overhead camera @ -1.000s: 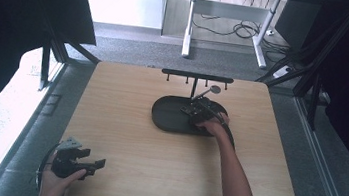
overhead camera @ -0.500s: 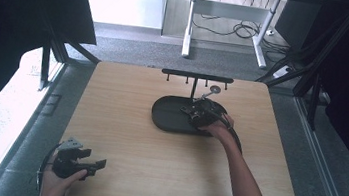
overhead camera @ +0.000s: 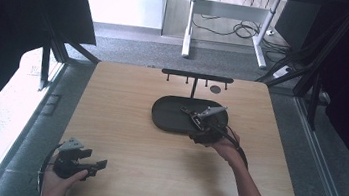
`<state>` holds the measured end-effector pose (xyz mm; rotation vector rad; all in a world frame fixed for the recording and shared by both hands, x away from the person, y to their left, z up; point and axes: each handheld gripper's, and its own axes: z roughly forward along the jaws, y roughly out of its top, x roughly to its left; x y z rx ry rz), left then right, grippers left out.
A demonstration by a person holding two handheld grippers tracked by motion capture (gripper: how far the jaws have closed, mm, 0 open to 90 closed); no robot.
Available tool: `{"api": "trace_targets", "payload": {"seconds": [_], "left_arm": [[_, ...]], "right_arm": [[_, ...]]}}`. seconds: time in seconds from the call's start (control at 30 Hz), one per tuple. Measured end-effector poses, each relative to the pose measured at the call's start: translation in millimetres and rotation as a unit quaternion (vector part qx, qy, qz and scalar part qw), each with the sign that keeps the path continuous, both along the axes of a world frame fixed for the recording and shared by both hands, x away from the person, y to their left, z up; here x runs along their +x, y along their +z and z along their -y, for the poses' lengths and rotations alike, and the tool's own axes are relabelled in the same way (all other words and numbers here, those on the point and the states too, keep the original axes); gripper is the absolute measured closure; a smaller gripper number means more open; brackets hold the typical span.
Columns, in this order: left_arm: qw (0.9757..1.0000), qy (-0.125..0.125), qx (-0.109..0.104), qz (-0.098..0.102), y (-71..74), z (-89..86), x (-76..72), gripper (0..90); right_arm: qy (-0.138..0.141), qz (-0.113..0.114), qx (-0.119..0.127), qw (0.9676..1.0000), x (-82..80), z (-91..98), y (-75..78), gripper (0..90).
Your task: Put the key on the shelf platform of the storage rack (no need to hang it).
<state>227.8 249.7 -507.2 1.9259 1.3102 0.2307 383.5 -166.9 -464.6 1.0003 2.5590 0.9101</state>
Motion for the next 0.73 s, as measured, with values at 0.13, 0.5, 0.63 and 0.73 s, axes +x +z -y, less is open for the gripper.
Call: {"api": "trace_targets", "payload": {"seconds": [0.13, 0.5, 0.63, 0.73], "left_arm": [[1.0000, 0.001, 0.001, 0.000, 0.0, 0.4, -0.1, 22.6], [1.0000, 0.000, 0.003, -0.001, -0.5, 2.8, -0.2, 22.5], [1.0000, -0.001, 0.004, -0.001, -1.3, 2.8, 0.2, 22.6], [1.0000, 0.000, 0.003, -0.001, -0.9, 2.4, 0.6, 22.5]], "right_arm": [[0.003, 0.001, 0.014, 0.9999, -20.2, 8.7, -7.6, 39.8], [0.001, 0.011, 0.045, 0.9989, -54.7, 24.9, -22.2, 40.2], [-0.002, 0.018, 0.039, 0.9991, -57.9, 26.6, -23.8, 39.7], [-0.028, 0.030, 0.043, 0.9982, -58.5, 37.5, -25.0, 39.6]]}}
